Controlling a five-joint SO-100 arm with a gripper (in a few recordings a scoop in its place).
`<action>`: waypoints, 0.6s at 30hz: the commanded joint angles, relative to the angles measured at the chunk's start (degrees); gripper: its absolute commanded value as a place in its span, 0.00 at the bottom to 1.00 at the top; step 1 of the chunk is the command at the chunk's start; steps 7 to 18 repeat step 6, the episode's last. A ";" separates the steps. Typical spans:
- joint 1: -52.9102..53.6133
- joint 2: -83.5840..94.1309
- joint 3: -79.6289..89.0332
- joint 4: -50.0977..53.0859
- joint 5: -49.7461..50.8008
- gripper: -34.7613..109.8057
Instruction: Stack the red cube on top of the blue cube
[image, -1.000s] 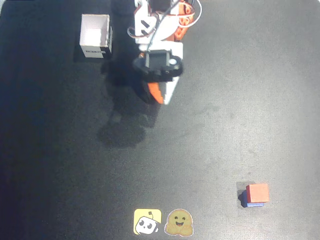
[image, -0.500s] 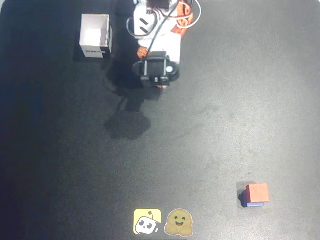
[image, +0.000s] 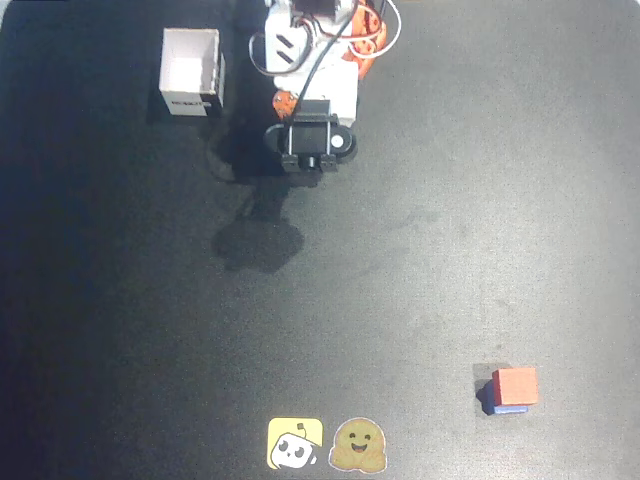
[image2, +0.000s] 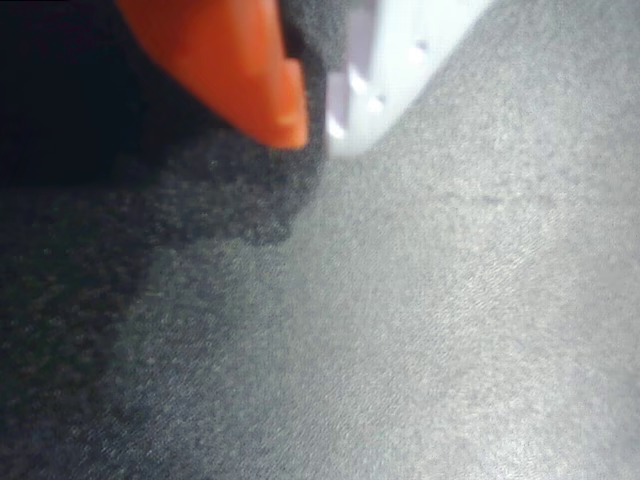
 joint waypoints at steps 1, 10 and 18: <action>0.35 0.26 -0.26 0.26 -0.35 0.24; 0.35 0.26 -0.26 0.26 -0.35 0.24; 0.35 0.26 -0.26 0.26 -0.35 0.24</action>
